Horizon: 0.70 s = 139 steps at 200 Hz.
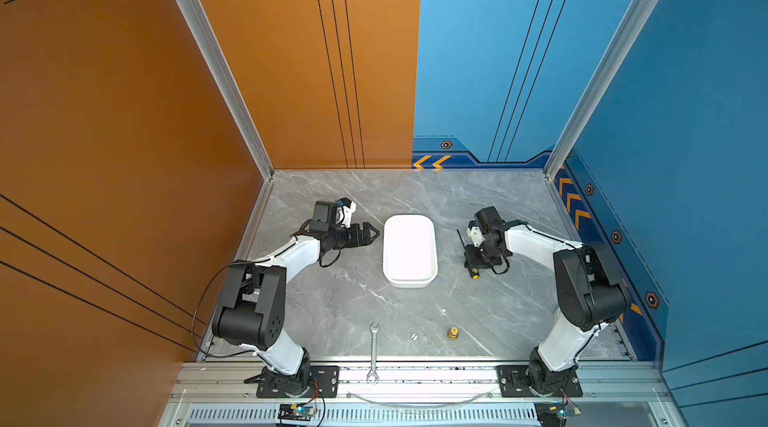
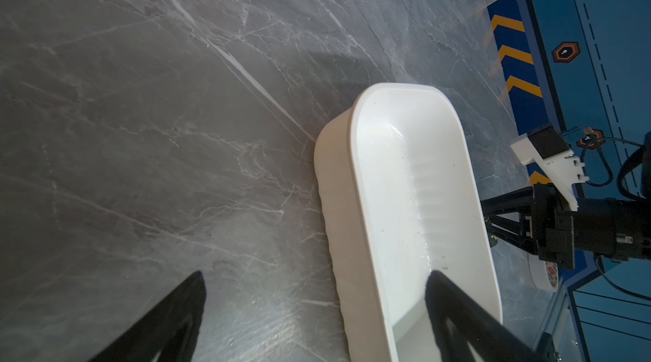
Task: Put the screwdriver in the bin
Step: 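Close the right gripper on the screwdriver handle and lift it upright, then carry the upright screwdriver with the right gripper over the white bin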
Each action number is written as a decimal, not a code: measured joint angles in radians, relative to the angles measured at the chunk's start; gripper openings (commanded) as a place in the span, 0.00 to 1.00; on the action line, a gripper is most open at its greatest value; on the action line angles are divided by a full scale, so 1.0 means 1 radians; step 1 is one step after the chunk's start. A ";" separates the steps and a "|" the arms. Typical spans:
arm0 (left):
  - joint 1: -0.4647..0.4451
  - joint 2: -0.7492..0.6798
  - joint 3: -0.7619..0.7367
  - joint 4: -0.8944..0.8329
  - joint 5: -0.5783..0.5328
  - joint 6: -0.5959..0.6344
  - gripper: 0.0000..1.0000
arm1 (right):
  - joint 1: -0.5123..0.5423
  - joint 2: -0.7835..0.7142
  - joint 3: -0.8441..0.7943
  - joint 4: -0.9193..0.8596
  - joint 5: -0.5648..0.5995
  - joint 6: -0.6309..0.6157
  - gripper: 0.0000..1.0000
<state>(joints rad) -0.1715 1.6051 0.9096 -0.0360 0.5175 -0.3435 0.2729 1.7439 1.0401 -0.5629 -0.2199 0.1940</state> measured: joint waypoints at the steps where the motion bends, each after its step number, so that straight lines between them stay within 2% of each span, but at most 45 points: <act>1: 0.000 0.000 0.000 0.000 0.000 0.000 0.98 | 0.000 0.000 0.000 0.000 -0.002 0.002 0.00; 41: 0.007 -0.002 0.000 0.001 0.012 0.003 0.98 | 0.012 -0.106 0.007 -0.026 -0.023 0.097 0.00; 79: 0.029 -0.023 -0.003 0.017 0.019 0.003 0.98 | 0.094 -0.243 0.118 -0.038 -0.015 0.226 0.00; 109: 0.041 -0.026 -0.022 0.040 0.019 0.003 0.98 | 0.180 -0.242 0.215 -0.036 -0.010 0.352 0.00; 139: 0.041 -0.026 -0.032 0.047 0.021 0.003 0.98 | 0.296 -0.190 0.256 -0.036 0.042 0.486 0.00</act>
<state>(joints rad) -0.1307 1.5791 0.8776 0.0109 0.5381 -0.3401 0.5694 1.5539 1.2964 -0.5991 -0.1780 0.6800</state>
